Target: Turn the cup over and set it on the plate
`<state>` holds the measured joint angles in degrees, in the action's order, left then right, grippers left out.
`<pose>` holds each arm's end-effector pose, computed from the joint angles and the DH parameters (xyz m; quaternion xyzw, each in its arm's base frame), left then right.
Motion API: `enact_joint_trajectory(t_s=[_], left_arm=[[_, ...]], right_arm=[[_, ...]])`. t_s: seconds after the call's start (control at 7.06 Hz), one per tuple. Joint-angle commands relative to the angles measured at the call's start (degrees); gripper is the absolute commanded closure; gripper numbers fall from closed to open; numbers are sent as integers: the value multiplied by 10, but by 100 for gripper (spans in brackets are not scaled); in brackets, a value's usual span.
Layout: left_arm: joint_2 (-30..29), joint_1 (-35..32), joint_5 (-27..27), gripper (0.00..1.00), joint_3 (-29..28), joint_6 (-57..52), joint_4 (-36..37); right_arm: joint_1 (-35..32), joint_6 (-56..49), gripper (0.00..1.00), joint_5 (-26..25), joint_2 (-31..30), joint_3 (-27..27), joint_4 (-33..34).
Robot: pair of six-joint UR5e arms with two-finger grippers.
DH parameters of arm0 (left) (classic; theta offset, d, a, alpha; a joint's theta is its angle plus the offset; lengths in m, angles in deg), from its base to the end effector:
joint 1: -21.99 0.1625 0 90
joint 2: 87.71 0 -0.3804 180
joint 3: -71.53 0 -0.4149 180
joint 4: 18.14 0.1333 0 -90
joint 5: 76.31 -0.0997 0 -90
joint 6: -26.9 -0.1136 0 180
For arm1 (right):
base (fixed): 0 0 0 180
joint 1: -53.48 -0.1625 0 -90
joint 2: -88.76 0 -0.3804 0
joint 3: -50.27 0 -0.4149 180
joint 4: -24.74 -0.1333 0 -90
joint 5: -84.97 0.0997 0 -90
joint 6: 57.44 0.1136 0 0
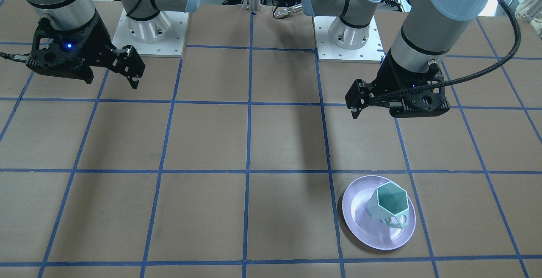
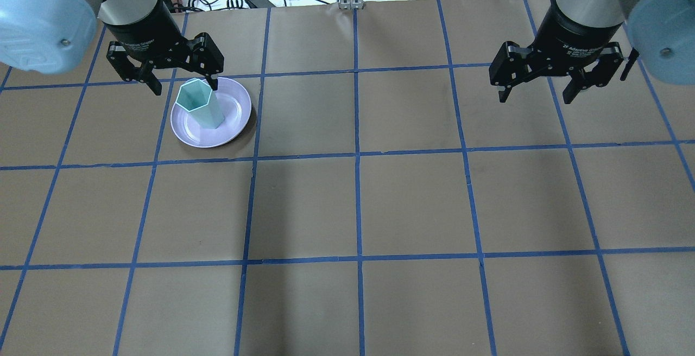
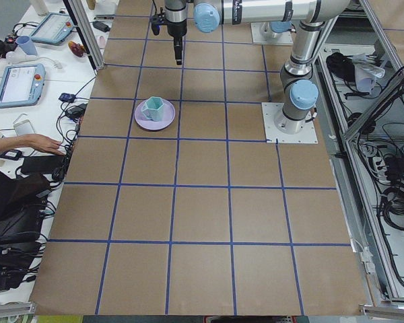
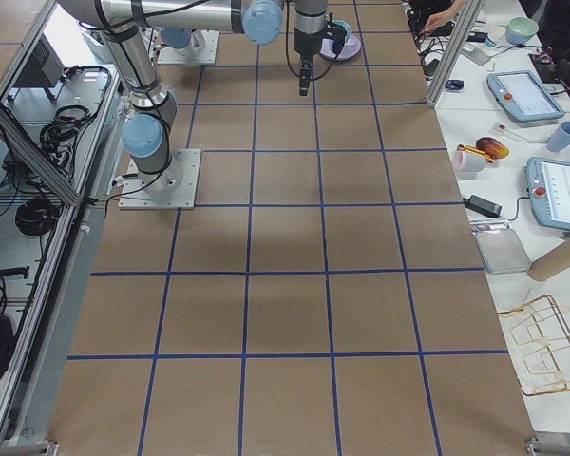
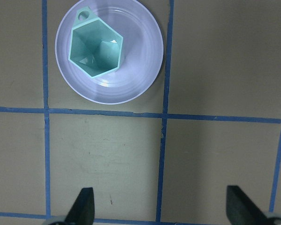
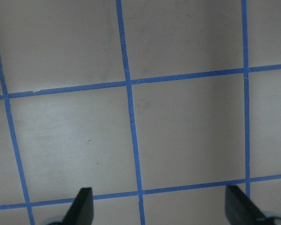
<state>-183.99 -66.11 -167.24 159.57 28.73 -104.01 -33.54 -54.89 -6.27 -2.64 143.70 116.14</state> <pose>-0.1130 -0.5587 0.3954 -0.0325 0.9994 0.0017 0.0081 0.1045 -0.5099 0.4134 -0.0482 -0.9988 -0.0055 0.0108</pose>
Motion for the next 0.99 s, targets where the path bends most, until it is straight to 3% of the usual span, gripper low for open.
enact_joint_trajectory(t_s=[0.0, 0.85], left_arm=[[1, 0, 7, 0, 0, 11, 1], [4, 3, 2, 0, 0, 9, 0]], right_arm=[[0, 0, 0, 0, 0, 1, 0], [0, 0, 0, 0, 0, 0, 0]])
